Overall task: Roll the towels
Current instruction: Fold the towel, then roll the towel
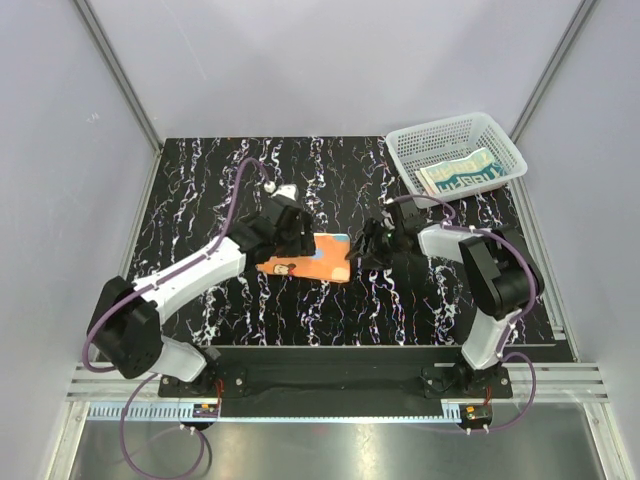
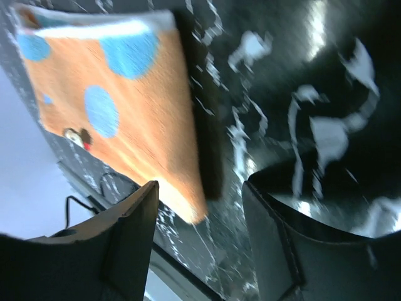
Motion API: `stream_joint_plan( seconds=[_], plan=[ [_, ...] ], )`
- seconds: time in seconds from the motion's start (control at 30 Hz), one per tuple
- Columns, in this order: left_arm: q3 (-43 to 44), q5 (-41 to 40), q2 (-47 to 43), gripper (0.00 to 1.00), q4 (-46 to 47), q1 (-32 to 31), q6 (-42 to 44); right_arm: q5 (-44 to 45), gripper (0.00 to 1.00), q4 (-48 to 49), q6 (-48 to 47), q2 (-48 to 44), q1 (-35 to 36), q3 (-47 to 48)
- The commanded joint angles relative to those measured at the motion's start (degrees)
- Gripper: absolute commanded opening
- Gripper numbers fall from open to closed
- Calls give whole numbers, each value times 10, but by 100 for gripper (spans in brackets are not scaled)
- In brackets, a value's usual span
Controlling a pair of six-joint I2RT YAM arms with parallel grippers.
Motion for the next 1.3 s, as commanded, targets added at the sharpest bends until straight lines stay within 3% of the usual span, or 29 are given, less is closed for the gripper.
stream_joint_plan(
  seconds=[0.0, 0.13, 0.23, 0.27, 0.37, 0.47, 0.57, 0.6, 0.7, 0.9, 1.13, 1.27],
  plan=[
    [-25, -63, -14, 73, 17, -35, -4, -6, 64, 47, 5, 54, 1, 27],
    [-29, -86, -2, 73, 25, -89, -8, -22, 62, 92, 21, 82, 3, 26],
    [-25, -108, 8, 73, 33, -124, -7, -25, 53, 109, 29, 93, 7, 15],
    [-25, -114, 10, 73, 40, -133, -6, -25, 45, 114, 31, 91, 9, 10],
    [-26, -142, 24, 72, 60, -174, 5, -19, 33, 127, 40, 79, 16, -13],
    [-11, -187, 54, 73, 65, -221, 18, -18, 29, 125, 42, 70, 24, -22],
    [26, -245, 109, 78, 35, -260, 20, -3, 37, 91, 38, 47, 23, -29],
    [57, -272, 144, 78, 23, -272, 19, 26, 59, 45, 27, 22, 23, -29],
    [120, -317, 196, 79, -27, -288, 12, 92, 79, -45, -7, -34, 23, -19],
    [185, -344, 289, 80, -74, -292, -5, 204, 84, -196, -48, -101, 17, 3],
    [231, -351, 357, 79, -121, -291, -32, 243, 84, -245, -46, -157, -1, -22],
    [230, -330, 374, 75, -103, -291, -30, 243, 84, -252, -51, -173, -12, -27]
  ],
)
